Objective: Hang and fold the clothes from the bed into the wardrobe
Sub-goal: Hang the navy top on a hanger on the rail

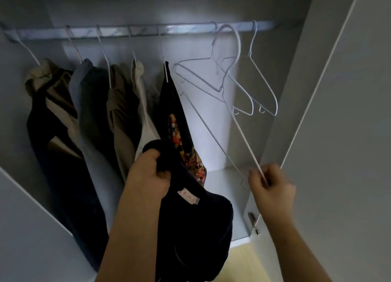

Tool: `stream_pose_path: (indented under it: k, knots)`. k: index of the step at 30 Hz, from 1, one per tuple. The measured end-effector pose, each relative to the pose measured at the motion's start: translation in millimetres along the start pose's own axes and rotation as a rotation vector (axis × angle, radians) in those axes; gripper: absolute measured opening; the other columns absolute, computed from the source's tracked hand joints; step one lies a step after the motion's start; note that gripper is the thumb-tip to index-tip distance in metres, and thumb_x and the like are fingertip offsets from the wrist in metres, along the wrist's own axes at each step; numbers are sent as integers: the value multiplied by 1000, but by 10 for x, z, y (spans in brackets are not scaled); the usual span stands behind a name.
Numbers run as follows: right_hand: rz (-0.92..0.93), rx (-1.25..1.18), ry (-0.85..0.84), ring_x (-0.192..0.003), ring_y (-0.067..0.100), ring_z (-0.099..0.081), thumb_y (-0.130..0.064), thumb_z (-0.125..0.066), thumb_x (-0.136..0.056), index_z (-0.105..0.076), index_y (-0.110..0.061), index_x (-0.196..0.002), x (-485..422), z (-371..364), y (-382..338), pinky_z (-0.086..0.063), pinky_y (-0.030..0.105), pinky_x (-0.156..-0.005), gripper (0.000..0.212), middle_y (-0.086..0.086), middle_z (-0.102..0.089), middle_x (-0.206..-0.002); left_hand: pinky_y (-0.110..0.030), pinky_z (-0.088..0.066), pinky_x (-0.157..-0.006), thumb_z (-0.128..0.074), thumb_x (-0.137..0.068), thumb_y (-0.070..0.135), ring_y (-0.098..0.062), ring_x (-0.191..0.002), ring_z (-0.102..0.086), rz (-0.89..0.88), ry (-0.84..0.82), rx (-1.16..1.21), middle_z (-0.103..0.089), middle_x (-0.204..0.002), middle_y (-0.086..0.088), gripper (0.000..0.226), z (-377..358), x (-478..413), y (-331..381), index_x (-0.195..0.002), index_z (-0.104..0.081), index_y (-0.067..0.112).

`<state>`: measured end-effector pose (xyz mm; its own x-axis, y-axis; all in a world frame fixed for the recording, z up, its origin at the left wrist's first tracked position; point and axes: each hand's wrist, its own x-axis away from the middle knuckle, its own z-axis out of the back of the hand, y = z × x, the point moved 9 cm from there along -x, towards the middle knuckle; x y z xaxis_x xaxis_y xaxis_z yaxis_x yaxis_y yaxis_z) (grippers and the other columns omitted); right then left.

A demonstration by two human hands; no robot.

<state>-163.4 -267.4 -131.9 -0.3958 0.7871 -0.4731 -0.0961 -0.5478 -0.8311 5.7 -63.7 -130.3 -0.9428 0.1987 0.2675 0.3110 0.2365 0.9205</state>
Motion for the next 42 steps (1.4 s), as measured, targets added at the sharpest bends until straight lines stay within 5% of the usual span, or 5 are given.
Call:
stream_pose_path:
  k: [3, 8, 12, 33, 42]
  knots:
    - [73, 22, 66, -49, 11, -30, -20, -57, -75, -24, -25, -52, 73, 229, -96, -24, 18, -44, 41, -9, -23, -43, -23, -43, -75, -38, -96, 5, -22, -106, -59, 171, 18, 202, -59, -123, -12, 37, -125, 178, -78, -132, -48, 5]
    - [226, 74, 37, -45, 13, -23, -15, -56, -73, -30, -15, -49, 50, 457, -215, -23, 26, -45, 35, -2, -23, -44, -21, -51, -48, -37, -93, 1, -14, -47, -62, 114, -149, 274, -65, -61, -4, 33, -343, 387, 58, -90, -64, 21]
    - [378, 117, -52, -42, 13, -25, -24, -46, -72, -30, -15, -45, 115, 564, -324, -24, 28, -42, 33, -5, -24, -45, -22, -53, -47, -32, -91, -6, -13, -53, -63, 18, -339, 235, -64, -78, -7, 43, -565, 625, 193, -110, -62, 19]
    - [-7, 105, -437, -48, 8, -36, -25, -57, -89, -37, -19, -52, 93, 333, 172, -28, 19, -46, 43, -6, -37, -47, -11, -43, -36, -23, -91, -8, -2, -35, -53, -117, -299, 98, -57, -42, 8, 48, -532, 1013, 93, -65, -54, 20]
    - [-95, -503, -792, -57, 2, -60, -18, -61, -88, -62, -25, -80, 304, -22, -405, -49, 16, -59, 10, -6, -67, -63, -15, -43, -36, -33, -85, -17, -11, -36, -56, -115, -198, 14, -57, -43, -1, 36, -484, 1021, -15, -73, -52, 11]
